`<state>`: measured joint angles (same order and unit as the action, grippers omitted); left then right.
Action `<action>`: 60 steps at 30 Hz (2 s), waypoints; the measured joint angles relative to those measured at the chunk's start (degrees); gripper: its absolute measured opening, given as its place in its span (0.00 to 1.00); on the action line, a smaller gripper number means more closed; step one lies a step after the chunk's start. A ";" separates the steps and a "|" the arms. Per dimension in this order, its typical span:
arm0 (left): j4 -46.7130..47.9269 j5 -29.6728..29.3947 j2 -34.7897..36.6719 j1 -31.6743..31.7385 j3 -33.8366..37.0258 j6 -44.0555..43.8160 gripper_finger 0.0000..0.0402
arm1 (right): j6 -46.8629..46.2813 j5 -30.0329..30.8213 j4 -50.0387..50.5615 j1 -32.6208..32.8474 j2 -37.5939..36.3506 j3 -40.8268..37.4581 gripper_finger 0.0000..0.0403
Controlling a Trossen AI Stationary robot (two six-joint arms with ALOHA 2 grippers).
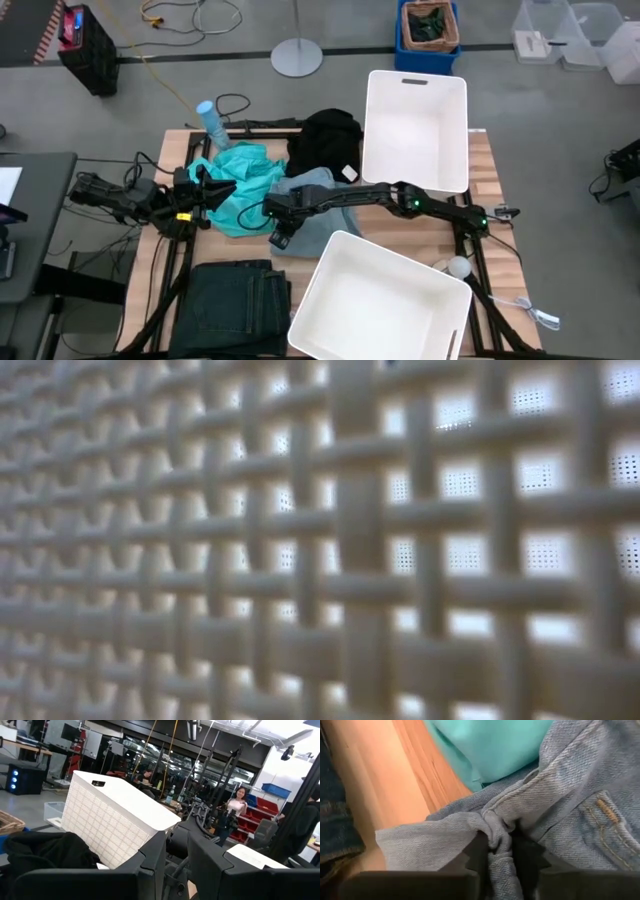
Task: Sort clothes
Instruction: Put the light blue pants into the top white laundry bin
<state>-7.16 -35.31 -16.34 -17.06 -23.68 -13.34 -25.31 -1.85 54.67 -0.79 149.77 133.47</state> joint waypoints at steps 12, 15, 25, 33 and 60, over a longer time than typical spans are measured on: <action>0.01 0.00 0.00 0.00 0.00 0.17 0.19 | 2.89 -0.55 1.05 1.81 -0.04 0.02 0.35; 0.00 0.00 -0.02 0.00 0.00 0.20 0.19 | 2.96 -0.55 1.03 2.48 -0.04 0.02 0.51; 0.02 0.01 -0.01 0.00 0.00 0.22 0.19 | 5.68 -0.88 0.78 3.32 0.06 0.00 0.74; 0.09 0.02 0.00 0.00 0.00 0.16 0.19 | 5.76 -1.46 -0.34 2.42 0.63 -0.87 0.74; 0.11 0.02 0.00 0.00 0.00 0.02 0.19 | 10.01 -3.67 -0.50 0.88 0.33 -2.75 0.27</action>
<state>-7.05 -35.29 -16.34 -17.06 -23.68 -13.32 -15.30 -5.52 54.17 0.10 150.10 130.72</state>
